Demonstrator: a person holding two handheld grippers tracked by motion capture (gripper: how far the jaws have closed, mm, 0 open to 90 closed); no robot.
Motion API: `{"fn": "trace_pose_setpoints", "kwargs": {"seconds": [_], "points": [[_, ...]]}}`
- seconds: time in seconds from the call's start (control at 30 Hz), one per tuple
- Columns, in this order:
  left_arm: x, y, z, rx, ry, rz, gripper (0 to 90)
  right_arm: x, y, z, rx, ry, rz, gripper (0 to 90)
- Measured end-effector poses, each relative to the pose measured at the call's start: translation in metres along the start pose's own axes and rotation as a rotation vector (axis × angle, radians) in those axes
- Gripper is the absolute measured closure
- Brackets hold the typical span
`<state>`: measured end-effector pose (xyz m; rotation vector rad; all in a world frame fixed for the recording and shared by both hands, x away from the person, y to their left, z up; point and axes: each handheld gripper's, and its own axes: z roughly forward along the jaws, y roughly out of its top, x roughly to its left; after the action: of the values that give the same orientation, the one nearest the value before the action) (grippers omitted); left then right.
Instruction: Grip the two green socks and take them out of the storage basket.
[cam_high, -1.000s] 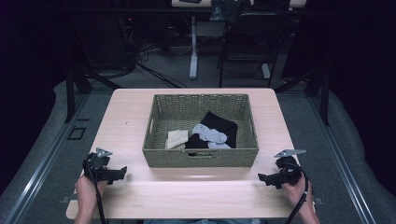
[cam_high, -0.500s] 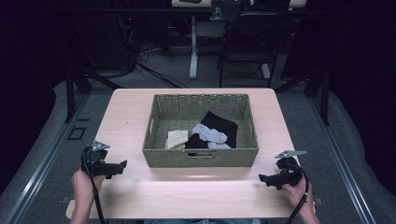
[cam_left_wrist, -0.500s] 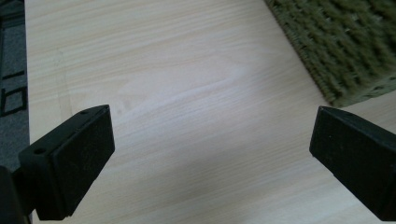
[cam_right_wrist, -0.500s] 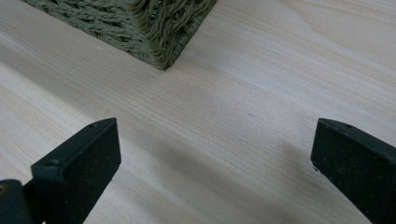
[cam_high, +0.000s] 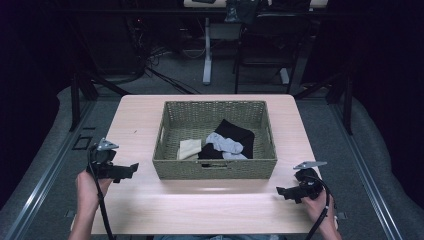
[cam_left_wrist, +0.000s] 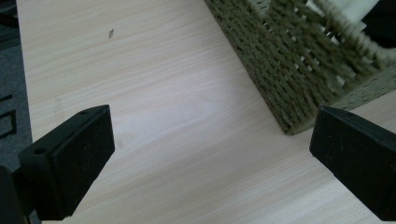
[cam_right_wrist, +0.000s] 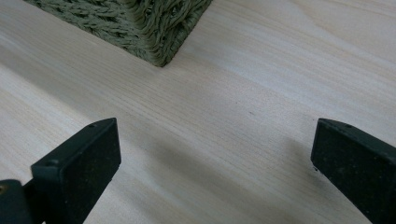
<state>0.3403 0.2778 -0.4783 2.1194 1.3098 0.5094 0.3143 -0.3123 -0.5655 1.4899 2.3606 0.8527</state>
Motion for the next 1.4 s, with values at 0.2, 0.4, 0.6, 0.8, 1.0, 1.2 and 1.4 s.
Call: {"fn": "trace_pose_setpoints", "kwargs": {"seconds": [0.2, 0.4, 0.6, 0.8, 1.0, 1.2, 1.4], "points": [[-0.012, 0.024, -0.006, 0.002, 0.008, 0.062, 0.0, 0.0, 0.0, 0.0, -0.006, 0.005, -0.002, 0.8], [-0.025, 0.058, -0.01, -0.004, -0.021, 0.134, 0.0, 0.0, 0.0, 0.0, -0.002, 0.004, -0.008, 0.8], [-0.041, 0.089, -0.009, 0.0, -0.049, 0.199, 0.0, 0.0, 0.0, -0.001, -0.002, 0.006, -0.006, 0.8], [-0.053, 0.113, 0.003, 0.041, -0.085, 0.24, 0.0, 0.0, 0.0, -0.001, -0.002, 0.001, -0.011, 0.8], [-0.066, 0.134, 0.023, 0.085, -0.127, 0.268, 0.0, 0.0, 0.001, -0.001, 0.001, 0.012, -0.012, 0.8], [-0.077, 0.142, 0.045, 0.09, -0.138, 0.287, 0.0, 0.001, 0.001, 0.0, 0.007, 0.013, -0.016, 0.8], [-0.085, 0.145, 0.07, 0.095, -0.172, 0.278, 0.0, 0.001, 0.001, 0.0, 0.005, 0.015, -0.014, 0.7]]}}
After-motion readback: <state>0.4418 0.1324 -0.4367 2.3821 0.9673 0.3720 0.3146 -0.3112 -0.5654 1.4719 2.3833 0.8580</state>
